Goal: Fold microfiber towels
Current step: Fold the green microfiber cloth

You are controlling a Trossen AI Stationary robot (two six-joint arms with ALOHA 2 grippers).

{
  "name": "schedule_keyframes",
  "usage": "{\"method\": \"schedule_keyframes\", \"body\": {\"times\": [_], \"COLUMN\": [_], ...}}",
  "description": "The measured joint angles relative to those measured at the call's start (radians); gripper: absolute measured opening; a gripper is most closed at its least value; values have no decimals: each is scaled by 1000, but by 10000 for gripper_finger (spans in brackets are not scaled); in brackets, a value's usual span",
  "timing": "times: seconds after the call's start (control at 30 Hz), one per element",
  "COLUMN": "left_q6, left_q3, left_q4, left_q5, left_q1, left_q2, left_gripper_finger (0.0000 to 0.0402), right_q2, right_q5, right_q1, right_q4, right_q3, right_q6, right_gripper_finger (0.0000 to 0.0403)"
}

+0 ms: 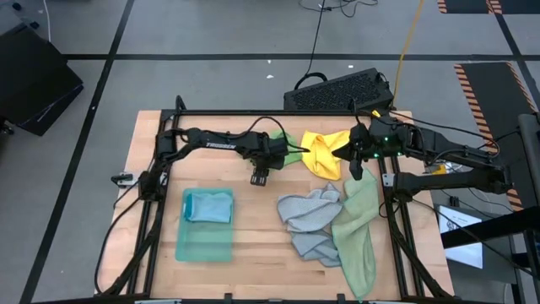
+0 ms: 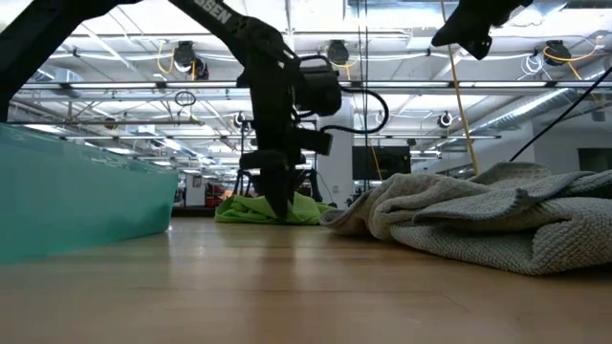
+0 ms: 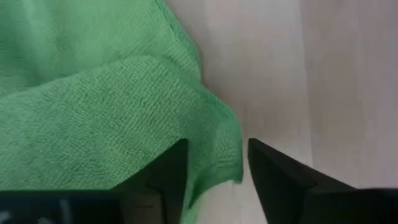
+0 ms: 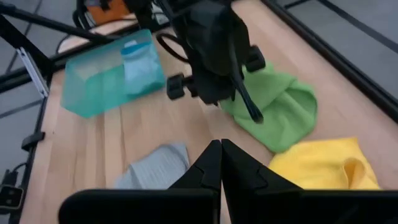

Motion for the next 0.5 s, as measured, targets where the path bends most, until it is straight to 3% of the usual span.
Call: {"method": "schedule_keyframes", "body": {"times": [0.23, 0.5], "left_q6": [-45, -301], "left_q3": [0, 1], "left_q4": [23, 85], "left_q5": [-14, -47], "left_q1": [3, -32], "left_q2": [-12, -147], "left_gripper_finger": [14, 6], "right_q2": [0, 0], "right_q5": [0, 0], "right_q1": [0, 0], "right_q4": [48, 55], "right_q3": [0, 0], "right_q6": [43, 83], "right_gripper_finger": [0, 0]}}
